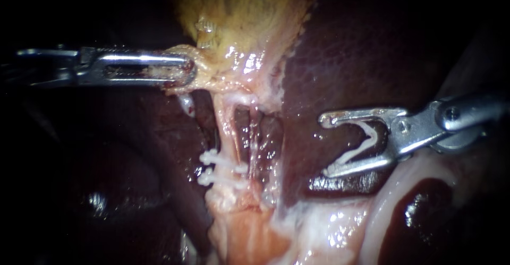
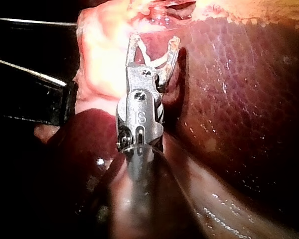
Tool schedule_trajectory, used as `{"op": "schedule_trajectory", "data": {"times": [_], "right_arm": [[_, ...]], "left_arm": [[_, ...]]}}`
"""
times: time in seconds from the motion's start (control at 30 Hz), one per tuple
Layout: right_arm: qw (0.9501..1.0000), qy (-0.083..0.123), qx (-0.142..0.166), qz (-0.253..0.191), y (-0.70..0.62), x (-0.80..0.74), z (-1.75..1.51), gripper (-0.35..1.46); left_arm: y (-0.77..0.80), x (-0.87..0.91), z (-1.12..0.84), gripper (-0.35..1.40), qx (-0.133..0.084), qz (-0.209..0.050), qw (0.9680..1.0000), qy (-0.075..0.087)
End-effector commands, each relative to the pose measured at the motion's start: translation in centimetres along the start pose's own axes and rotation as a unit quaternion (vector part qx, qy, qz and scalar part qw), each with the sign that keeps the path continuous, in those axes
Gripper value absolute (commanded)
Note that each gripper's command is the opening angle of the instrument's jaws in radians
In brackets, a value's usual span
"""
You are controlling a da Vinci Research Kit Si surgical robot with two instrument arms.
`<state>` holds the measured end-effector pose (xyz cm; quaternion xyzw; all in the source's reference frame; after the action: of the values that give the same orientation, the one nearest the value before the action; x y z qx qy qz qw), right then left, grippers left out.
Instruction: Clipping third clip left tube
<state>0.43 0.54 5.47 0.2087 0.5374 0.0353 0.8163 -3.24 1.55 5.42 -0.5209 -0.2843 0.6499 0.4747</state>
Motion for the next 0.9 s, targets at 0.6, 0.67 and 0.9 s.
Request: {"op": "schedule_trajectory", "data": {"times": [0.6, 0.67, 0.9], "right_arm": [[0.9999, 0.01, 0.011, 0.002, 0.02, 0.12, 0.05, 0.5], [0.9994, 0.017, 0.014, 0.026, 0.0, 0.18, 0.13, 0.5], [0.9897, 0.056, 0.036, 0.127, -0.03, 0.46, 0.6, 0.5]], "left_arm": [[0.2, 0.52, -0.75, -0.35, 0.004, -0.014, 0.9997, 0.018], [0.2, 0.51, -0.75, -0.35, 0.005, -0.014, 0.9997, 0.019], [0.23, 0.51, -0.75, -0.35, 0.005, -0.014, 0.9997, 0.019]]}}
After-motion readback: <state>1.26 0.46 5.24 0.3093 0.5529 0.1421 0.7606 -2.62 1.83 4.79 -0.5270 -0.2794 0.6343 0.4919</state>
